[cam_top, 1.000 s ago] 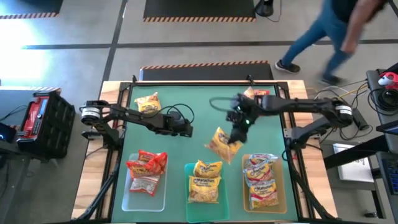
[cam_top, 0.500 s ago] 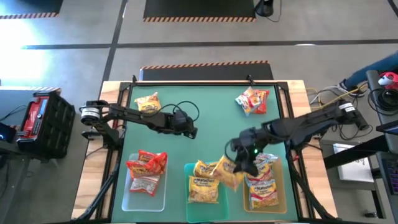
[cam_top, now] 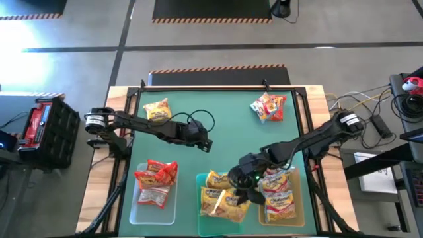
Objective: Sort Maruchan noodles
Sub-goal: Put the yellow noodle pack into green bin
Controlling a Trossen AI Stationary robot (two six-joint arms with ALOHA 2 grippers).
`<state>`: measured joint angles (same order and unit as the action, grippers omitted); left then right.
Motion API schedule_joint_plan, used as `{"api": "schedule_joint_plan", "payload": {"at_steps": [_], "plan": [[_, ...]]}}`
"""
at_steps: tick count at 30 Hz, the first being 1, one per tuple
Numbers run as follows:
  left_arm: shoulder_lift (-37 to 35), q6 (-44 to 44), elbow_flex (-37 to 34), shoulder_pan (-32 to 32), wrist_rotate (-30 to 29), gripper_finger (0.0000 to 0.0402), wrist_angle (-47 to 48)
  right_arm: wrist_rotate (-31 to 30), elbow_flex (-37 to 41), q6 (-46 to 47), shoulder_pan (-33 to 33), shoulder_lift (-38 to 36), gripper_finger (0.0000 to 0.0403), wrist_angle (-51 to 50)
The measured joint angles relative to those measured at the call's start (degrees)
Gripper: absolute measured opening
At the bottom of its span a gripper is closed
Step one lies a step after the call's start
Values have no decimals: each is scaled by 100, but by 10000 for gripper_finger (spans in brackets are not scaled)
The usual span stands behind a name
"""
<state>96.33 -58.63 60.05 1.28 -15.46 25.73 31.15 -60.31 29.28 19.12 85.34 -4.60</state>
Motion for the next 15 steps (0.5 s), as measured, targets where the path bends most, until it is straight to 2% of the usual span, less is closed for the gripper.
{"api": "schedule_joint_plan", "payload": {"at_steps": [8, 15], "plan": [[-2, -10, 0, -77, 27, 162, 153, 136, 0, 168, -40, 354, 122, 192], [-7, -9, -2, -77, 45, 162, 153, 206, 0, 221, -105, 531, 170, 381]]}}
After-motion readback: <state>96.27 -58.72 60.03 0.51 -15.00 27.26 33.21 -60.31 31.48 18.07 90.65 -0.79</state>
